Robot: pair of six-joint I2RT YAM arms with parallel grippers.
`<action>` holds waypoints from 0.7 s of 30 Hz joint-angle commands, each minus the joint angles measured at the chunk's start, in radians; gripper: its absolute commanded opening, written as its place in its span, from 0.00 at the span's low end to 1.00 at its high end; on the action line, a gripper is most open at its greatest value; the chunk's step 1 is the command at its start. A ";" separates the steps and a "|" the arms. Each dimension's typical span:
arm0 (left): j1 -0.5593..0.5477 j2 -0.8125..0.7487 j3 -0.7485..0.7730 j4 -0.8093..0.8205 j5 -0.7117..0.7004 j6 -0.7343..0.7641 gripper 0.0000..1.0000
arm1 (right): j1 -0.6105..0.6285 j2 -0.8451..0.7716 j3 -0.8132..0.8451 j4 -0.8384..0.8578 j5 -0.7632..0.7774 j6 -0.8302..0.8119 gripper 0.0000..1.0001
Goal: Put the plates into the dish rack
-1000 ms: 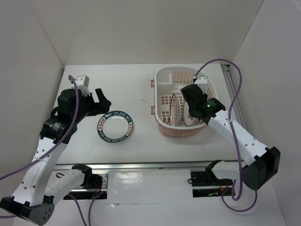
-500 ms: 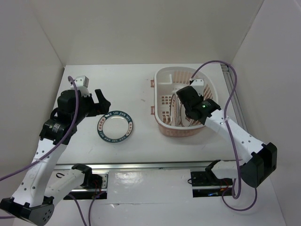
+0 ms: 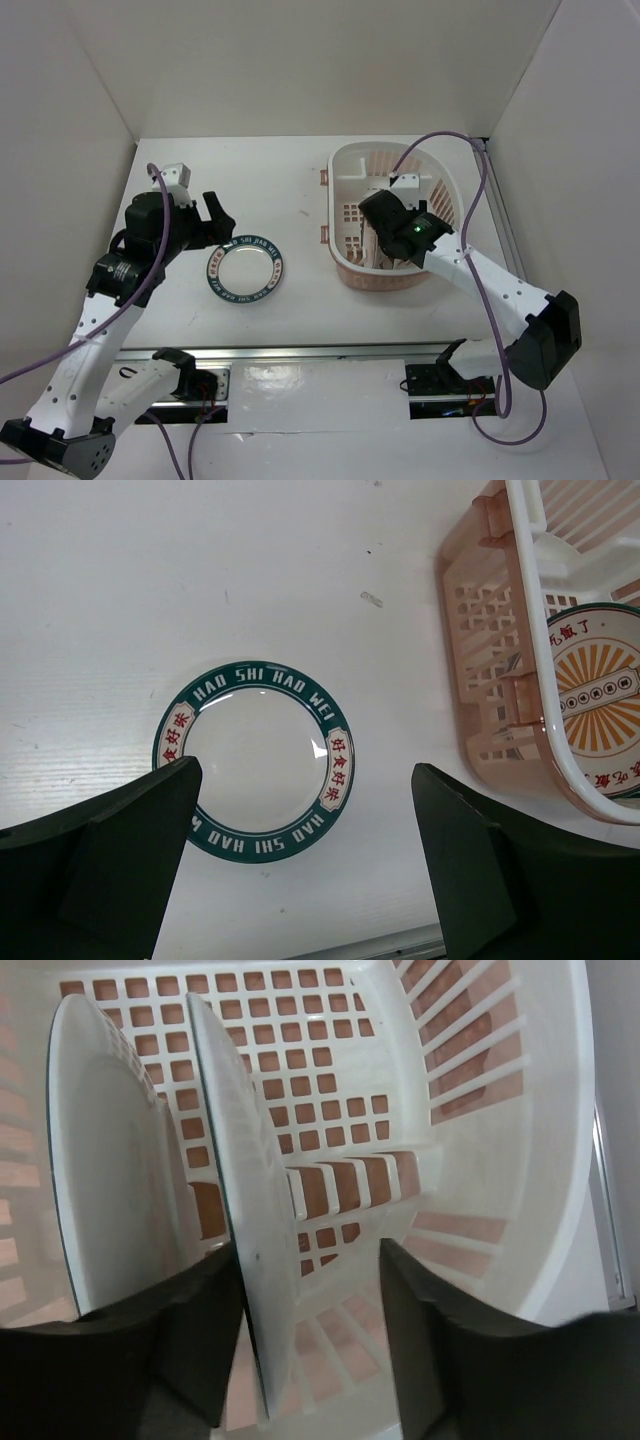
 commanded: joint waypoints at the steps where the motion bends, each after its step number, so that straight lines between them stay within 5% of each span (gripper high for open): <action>1: -0.003 -0.016 0.000 0.022 -0.012 0.027 1.00 | 0.025 0.005 0.024 -0.003 0.084 0.066 0.65; 8: 0.017 -0.016 -0.009 0.022 -0.034 0.006 1.00 | 0.069 -0.013 0.137 -0.150 0.172 0.154 1.00; 16: 0.035 0.039 -0.084 0.022 0.016 -0.149 1.00 | 0.140 -0.082 0.317 -0.310 0.224 0.186 1.00; 21: 0.060 0.012 -0.370 0.122 0.076 -0.373 1.00 | 0.190 -0.101 0.371 -0.305 0.235 0.125 1.00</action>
